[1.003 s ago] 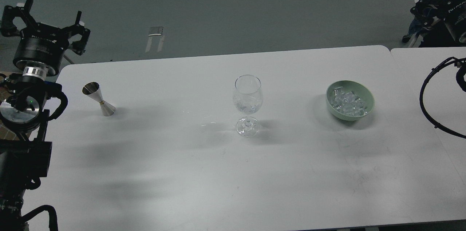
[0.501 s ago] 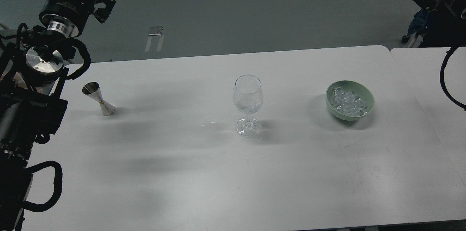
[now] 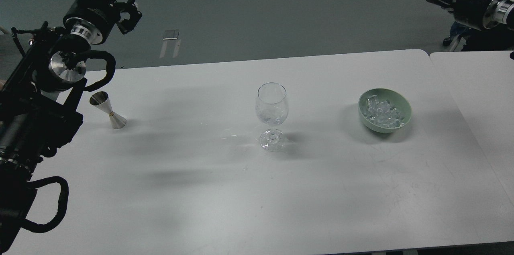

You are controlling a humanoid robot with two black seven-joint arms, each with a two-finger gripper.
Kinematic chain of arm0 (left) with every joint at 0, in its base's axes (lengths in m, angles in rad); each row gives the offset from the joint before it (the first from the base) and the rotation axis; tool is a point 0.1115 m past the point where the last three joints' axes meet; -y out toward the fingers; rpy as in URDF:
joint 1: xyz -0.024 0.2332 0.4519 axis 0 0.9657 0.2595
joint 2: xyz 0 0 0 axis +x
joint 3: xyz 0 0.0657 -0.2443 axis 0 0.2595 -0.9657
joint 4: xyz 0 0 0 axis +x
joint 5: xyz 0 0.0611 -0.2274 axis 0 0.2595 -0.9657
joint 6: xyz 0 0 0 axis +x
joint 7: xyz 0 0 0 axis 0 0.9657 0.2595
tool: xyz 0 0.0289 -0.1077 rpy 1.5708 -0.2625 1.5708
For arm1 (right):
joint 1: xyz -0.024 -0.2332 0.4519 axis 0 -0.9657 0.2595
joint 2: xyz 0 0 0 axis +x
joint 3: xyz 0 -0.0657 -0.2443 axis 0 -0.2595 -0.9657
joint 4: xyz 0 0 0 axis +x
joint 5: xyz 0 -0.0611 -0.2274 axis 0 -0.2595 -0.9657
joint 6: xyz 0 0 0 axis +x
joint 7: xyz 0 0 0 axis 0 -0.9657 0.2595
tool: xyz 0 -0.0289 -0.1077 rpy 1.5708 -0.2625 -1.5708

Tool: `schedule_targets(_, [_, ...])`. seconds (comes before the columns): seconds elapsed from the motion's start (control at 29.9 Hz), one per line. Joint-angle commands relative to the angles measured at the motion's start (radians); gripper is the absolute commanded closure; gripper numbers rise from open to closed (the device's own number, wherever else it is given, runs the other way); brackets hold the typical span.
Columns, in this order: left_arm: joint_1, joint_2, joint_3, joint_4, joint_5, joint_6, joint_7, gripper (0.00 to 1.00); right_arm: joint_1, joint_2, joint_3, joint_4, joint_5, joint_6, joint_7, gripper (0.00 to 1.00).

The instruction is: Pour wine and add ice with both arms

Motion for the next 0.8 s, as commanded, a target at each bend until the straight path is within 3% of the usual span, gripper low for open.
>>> schedule_targets(0.0, [0.005,0.003,-0.012,-0.009,-0.009,-0.023,-0.006,0.02,0.015,-0.031,-0.107,0.024,-0.033,0.000,0.025,0.00])
schedule_targets(0.1, [0.003,0.019,-0.038,-0.011,-0.012,-0.074,-0.011,0.02,0.011,-0.051,-0.173,0.020,-0.043,0.003,0.017,0.00])
schedule_targets(0.43, [0.046,0.025,-0.096,-0.009,-0.094,-0.078,-0.014,0.02,-0.034,-0.063,-0.224,0.030,-0.053,0.012,0.016,0.02])
schedule_targets(0.5, [0.045,0.023,-0.098,-0.008,-0.118,-0.066,-0.023,0.02,-0.040,-0.063,-0.233,0.021,-0.057,0.012,-0.009,0.04])
schedule_targets(0.53, [0.037,0.026,-0.098,-0.003,-0.117,-0.063,-0.041,0.02,-0.042,-0.062,-0.236,0.021,-0.056,0.010,-0.047,0.06])
schedule_targets(0.6, [0.036,0.028,-0.097,0.000,-0.117,-0.066,-0.087,0.02,-0.055,-0.065,-0.237,0.035,-0.047,0.007,-0.069,0.05])
schedule_targets(0.77, [0.045,0.023,-0.078,-0.002,-0.109,-0.078,-0.182,0.03,-0.066,-0.085,-0.233,0.073,-0.048,0.007,-0.064,0.00])
